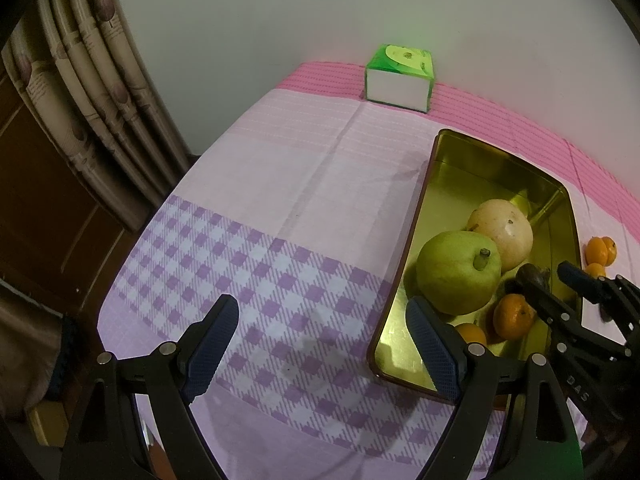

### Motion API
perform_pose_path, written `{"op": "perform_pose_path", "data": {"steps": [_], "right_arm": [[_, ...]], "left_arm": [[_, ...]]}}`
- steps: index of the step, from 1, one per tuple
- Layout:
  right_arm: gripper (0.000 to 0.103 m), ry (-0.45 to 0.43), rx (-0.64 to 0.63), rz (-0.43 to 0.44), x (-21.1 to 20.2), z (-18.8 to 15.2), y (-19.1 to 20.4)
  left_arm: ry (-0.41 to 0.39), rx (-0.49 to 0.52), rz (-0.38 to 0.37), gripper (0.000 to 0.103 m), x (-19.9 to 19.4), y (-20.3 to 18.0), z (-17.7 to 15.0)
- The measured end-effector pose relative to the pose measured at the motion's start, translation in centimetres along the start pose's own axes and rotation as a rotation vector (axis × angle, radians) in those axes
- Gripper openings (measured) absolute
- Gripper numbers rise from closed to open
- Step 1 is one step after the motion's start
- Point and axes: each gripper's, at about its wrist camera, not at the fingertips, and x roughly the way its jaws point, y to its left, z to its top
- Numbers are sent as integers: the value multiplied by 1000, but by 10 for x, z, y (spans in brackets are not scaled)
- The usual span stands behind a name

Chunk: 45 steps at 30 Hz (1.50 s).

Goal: Organize fruits
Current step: 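Lower the dark fruit into the tin box and open the right gripper, then move the right gripper to the second dark brown fruit and close on it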

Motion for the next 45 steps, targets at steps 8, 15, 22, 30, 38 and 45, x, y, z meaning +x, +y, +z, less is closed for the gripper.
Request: {"op": "perform_pose_path", "data": {"steps": [8,15,22,30,38,45], "right_arm": [[55,-68,10,-6,-25,0,-1],[58,-92,70,-49,-43,-9,-22],[63,-82,159,-89,-57,-30,-64],[64,-33,266,-155,-70,-77,-119],[64,-15,324,-174,-63,-97,-140],[63,-8,308,-188,-43,-95,-143]], "left_arm": [[-2,7,1,86,0,-1,0],[-4,10,4,86,-1,-3,0],[-1,11,6,86,-1,-4,0],[-9,18,5,86,-2,-5,-1],[-26,41,-11,86,-4,-10,-2],[-39,59,-34,86,-5,-17,-3]]}}
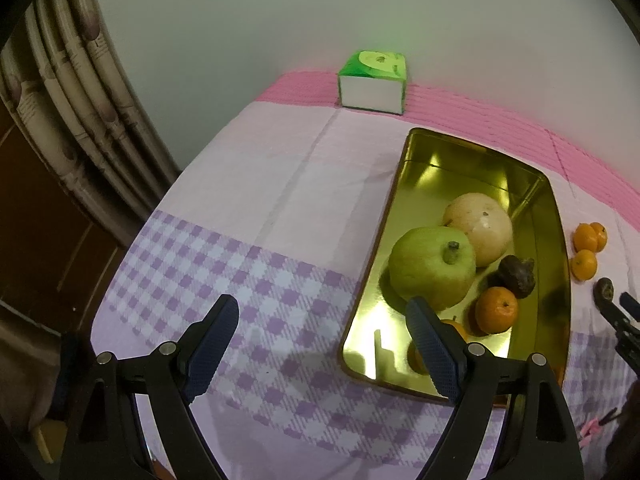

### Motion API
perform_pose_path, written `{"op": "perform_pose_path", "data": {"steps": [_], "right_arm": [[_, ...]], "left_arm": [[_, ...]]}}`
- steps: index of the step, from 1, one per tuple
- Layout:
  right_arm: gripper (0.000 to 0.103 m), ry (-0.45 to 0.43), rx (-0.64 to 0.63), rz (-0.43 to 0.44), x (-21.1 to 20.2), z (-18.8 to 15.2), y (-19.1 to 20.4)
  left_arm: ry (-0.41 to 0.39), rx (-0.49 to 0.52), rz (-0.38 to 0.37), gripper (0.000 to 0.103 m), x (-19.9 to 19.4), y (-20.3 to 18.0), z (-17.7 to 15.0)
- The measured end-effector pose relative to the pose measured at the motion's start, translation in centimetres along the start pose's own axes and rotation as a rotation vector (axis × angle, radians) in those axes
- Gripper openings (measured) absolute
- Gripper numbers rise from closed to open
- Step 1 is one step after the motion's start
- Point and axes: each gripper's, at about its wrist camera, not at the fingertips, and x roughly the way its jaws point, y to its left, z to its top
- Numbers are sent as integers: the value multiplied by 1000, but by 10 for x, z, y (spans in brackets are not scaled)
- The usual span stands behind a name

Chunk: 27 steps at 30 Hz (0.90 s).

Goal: Organize fruits

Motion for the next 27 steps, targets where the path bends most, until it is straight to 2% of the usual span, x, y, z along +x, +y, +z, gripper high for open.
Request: {"op": "perform_pose_path", "data": {"steps": [5,7,11,17,27], "right_arm": [[58,2,4,-7,11,-1,-4],[54,7,19,7,15,1,-7],[53,0,18,24,21,2,-7],[38,-21,11,49,24,5,-6],[38,-38,22,71,23,4,-14]], "left_arm": [[-12,18,1,86,-1,-5,-1],[-15,28,-1,86,-1,-7,-2],[-19,58,2,86,-2,-15,-3],[-21,81,4,86,-8,-25,-1],[-22,148,-43,86,-19,-69,6]]}}
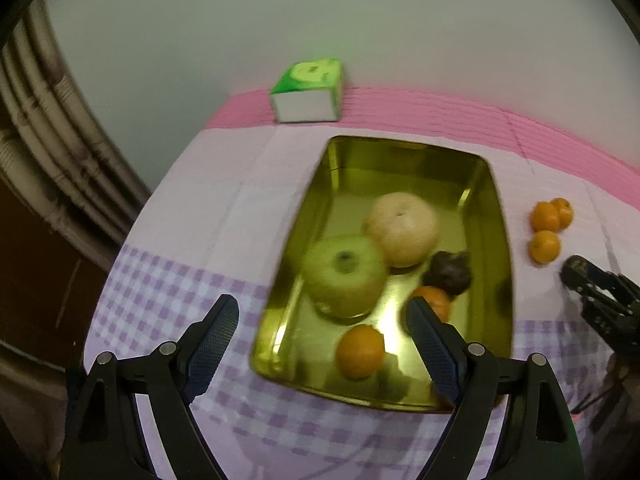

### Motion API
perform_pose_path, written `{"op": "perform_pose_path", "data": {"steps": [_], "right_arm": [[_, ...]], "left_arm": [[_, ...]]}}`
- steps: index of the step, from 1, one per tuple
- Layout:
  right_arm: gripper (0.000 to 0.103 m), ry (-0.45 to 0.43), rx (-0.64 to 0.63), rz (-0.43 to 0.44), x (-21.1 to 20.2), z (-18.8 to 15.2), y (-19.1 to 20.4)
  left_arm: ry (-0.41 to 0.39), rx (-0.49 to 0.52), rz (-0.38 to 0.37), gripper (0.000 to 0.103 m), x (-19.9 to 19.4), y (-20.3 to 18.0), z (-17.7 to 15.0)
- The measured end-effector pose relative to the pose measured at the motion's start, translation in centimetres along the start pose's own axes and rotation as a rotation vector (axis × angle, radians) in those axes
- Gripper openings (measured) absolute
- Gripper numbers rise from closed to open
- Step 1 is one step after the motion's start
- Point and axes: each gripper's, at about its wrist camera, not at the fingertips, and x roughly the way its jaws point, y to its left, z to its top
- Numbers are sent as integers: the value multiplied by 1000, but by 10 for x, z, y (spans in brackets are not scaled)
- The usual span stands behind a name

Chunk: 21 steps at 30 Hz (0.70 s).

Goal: Organize fruits

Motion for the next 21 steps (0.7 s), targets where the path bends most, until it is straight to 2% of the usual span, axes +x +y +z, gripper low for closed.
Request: {"op": "perform_pose_path", "data": {"steps": [11,21], "right_arm": [[38,-9,0,0,-1,-2,-2],[37,-21,38,-94,-8,-5,-41]], "left_arm": [[-14,135,-82,86,-11,-72,14],[-19,209,-141,86,-14,-117,21]]}}
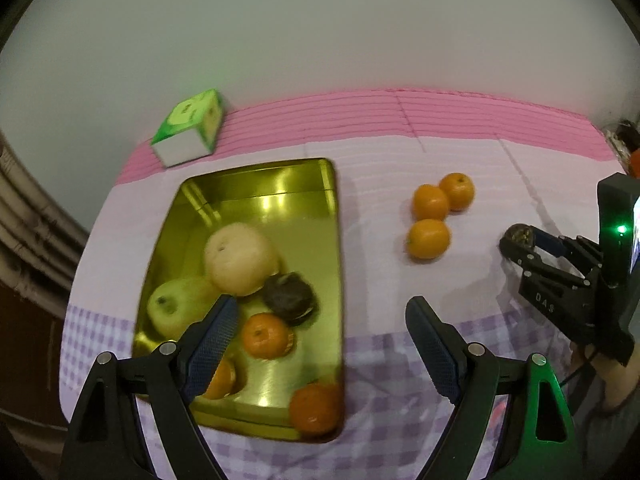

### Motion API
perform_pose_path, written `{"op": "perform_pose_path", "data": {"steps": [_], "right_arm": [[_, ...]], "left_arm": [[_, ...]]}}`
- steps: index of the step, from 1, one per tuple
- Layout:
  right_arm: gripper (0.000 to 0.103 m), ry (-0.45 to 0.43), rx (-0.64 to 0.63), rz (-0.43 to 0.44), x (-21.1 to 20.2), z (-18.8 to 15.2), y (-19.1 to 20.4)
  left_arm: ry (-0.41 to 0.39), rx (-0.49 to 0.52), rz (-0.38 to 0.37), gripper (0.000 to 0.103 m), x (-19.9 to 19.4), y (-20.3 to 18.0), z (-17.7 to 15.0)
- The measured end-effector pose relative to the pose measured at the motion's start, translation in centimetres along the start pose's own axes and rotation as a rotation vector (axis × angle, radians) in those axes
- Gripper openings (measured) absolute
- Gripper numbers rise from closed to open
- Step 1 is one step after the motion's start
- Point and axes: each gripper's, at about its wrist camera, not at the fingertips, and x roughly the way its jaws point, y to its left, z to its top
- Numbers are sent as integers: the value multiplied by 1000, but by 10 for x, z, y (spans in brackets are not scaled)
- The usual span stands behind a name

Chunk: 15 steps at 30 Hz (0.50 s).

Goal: Organize fruits

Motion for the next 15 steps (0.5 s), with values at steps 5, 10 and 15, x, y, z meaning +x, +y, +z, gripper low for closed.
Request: {"op": "perform_pose_path", "data": {"steps": [5,10,15], "right_arm": [[37,-9,26,-59,-2,-2,-28],[37,-10,53,-100,-4,-2,-53],[38,-4,77,-97,-2,-3,-61]], "left_arm": [[-1,31,-54,86,5,-21,8],[1,51,-78,86,12,-39,15],[17,61,-124,84,24,-56,20]]}}
